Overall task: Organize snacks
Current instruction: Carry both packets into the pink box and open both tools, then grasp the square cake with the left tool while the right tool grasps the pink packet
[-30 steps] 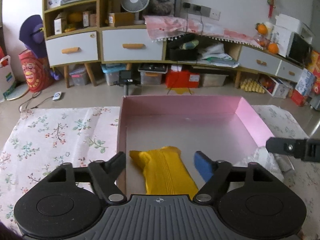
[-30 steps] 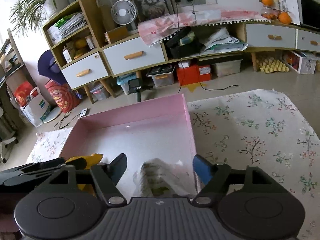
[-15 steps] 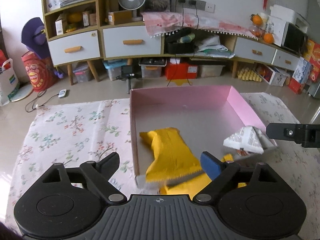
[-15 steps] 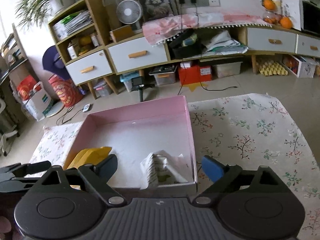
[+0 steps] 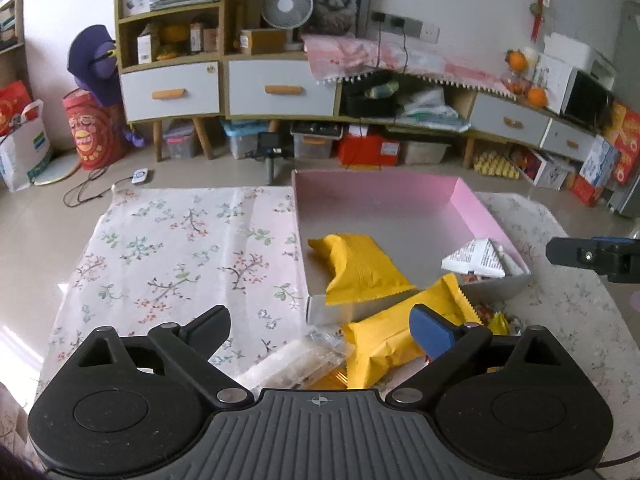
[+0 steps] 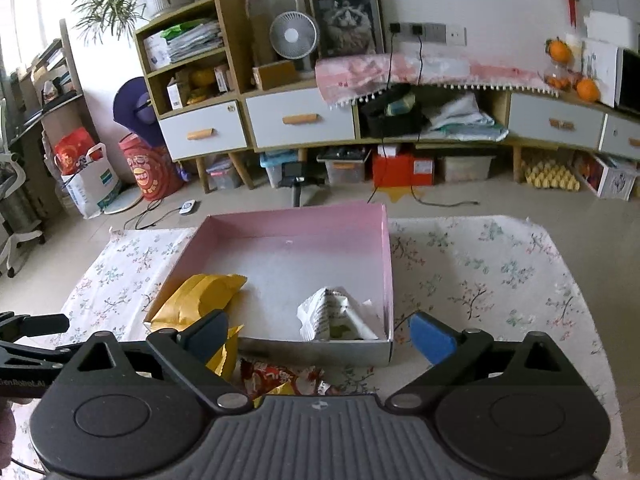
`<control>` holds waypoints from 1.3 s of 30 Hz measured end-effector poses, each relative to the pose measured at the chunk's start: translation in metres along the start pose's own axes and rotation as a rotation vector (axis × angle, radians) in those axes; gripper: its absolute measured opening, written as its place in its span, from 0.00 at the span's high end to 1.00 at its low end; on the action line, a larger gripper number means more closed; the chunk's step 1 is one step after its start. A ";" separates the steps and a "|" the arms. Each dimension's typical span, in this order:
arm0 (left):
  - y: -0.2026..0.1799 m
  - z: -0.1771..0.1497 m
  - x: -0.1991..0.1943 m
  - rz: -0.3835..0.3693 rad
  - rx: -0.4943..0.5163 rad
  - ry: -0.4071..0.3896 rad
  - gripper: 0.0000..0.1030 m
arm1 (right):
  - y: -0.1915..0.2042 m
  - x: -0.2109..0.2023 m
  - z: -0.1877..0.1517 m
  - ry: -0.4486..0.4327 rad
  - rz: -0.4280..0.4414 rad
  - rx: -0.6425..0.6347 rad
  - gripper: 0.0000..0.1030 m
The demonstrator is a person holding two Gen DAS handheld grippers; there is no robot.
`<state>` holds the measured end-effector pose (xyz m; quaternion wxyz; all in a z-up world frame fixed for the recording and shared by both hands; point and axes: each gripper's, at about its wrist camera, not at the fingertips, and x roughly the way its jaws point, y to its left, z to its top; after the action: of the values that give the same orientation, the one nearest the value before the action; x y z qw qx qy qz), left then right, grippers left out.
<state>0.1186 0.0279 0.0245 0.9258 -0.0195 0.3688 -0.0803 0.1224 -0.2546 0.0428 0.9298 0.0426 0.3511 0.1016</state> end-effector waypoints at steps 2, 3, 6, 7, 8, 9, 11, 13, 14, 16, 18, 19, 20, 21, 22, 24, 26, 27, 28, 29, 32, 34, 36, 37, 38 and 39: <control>0.005 0.002 -0.006 -0.006 -0.012 -0.012 0.05 | 0.001 -0.004 0.002 -0.009 0.003 -0.007 0.25; 0.006 0.003 -0.008 -0.009 -0.019 -0.018 0.05 | 0.002 -0.007 0.004 -0.014 0.008 -0.013 0.25; 0.013 0.005 -0.015 -0.020 -0.037 -0.034 0.05 | 0.003 -0.015 0.006 -0.036 0.012 -0.023 0.25; 0.014 0.005 -0.016 -0.022 -0.041 -0.037 0.05 | 0.003 -0.018 0.007 -0.044 0.014 -0.025 0.25; 0.015 0.006 -0.017 -0.023 -0.044 -0.038 0.05 | 0.004 -0.021 0.008 -0.054 0.017 -0.026 0.24; 0.016 0.007 -0.018 -0.023 -0.045 -0.039 0.05 | 0.004 -0.024 0.009 -0.064 0.020 -0.028 0.24; 0.017 0.007 -0.020 -0.025 -0.040 -0.036 0.05 | 0.004 -0.028 0.011 -0.077 0.024 -0.025 0.24; 0.017 0.004 -0.022 -0.031 -0.023 -0.025 0.05 | 0.003 -0.030 0.012 -0.081 0.032 -0.015 0.24; 0.017 0.001 -0.022 -0.034 -0.010 -0.016 0.05 | 0.003 -0.029 0.012 -0.076 0.039 -0.011 0.24; 0.017 -0.007 -0.023 -0.039 0.020 0.009 0.05 | 0.005 -0.028 0.008 -0.055 0.055 -0.019 0.23; 0.018 -0.016 -0.022 -0.037 0.045 0.041 0.05 | 0.011 -0.027 0.001 -0.030 0.062 -0.055 0.23; 0.019 -0.021 -0.022 -0.034 0.051 0.056 0.05 | 0.016 -0.026 -0.003 -0.019 0.060 -0.087 0.23; 0.021 -0.025 -0.021 -0.031 0.056 0.070 0.05 | 0.020 -0.027 -0.008 -0.012 0.053 -0.121 0.24; 0.023 -0.031 -0.021 -0.031 0.060 0.083 0.05 | 0.023 -0.027 -0.013 -0.007 0.047 -0.154 0.23; 0.024 -0.036 -0.021 -0.030 0.062 0.093 0.05 | 0.026 -0.028 -0.018 0.000 0.044 -0.181 0.23; 0.025 -0.047 -0.020 -0.034 0.071 0.119 0.05 | 0.031 -0.031 -0.028 0.017 0.048 -0.218 0.23; 0.025 -0.057 -0.021 -0.042 0.089 0.140 0.05 | 0.036 -0.033 -0.039 0.038 0.060 -0.251 0.23; 0.025 -0.062 -0.021 -0.046 0.103 0.146 0.05 | 0.039 -0.034 -0.045 0.048 0.066 -0.266 0.23; 0.025 -0.067 -0.022 -0.046 0.113 0.147 0.05 | 0.041 -0.035 -0.050 0.057 0.072 -0.280 0.23; 0.024 -0.073 -0.023 -0.043 0.124 0.147 0.05 | 0.044 -0.036 -0.055 0.064 0.077 -0.294 0.23; 0.022 -0.087 -0.024 -0.056 0.146 0.155 0.05 | 0.056 -0.038 -0.071 0.094 0.103 -0.336 0.23; 0.022 -0.097 -0.024 -0.074 0.161 0.161 0.05 | 0.065 -0.040 -0.082 0.112 0.130 -0.371 0.24; 0.021 -0.104 -0.024 -0.088 0.181 0.156 0.05 | 0.073 -0.042 -0.093 0.121 0.152 -0.402 0.23; 0.020 -0.107 -0.025 -0.092 0.191 0.149 0.05 | 0.078 -0.042 -0.099 0.127 0.166 -0.417 0.23; 0.020 -0.111 -0.025 -0.097 0.202 0.145 0.05 | 0.082 -0.043 -0.105 0.135 0.182 -0.435 0.24; 0.019 -0.114 -0.024 -0.102 0.213 0.145 0.05 | 0.088 -0.044 -0.111 0.142 0.200 -0.465 0.24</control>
<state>0.0254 0.0528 -0.0441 0.8882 0.0662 0.4229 -0.1672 0.0027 -0.1778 0.0008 0.8730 -0.1452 0.3769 0.2736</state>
